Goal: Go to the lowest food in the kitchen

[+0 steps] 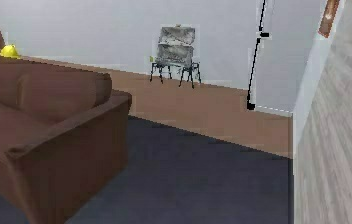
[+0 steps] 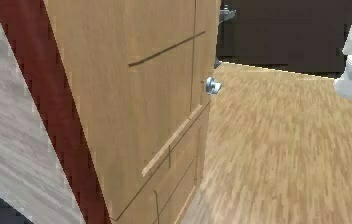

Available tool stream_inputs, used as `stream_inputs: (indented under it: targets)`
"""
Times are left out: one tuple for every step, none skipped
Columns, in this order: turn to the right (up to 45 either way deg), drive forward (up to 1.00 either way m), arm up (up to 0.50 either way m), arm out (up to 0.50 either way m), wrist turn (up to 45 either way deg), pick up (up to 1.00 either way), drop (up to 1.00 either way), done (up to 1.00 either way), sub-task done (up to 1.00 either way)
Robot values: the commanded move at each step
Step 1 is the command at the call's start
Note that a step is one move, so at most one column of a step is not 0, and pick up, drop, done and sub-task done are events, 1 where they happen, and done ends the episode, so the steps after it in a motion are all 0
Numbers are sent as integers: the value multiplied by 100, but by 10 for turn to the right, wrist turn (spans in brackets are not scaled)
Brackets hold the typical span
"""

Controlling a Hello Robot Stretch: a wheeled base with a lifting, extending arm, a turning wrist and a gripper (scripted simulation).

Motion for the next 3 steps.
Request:
stream_inputs:
  targets:
    - [120, 0, 0, 0, 0, 0, 0, 0, 0]
    - [0, 100, 0, 0, 0, 0, 0, 0, 0]
    - [0, 85, 0, 0, 0, 0, 0, 0, 0]
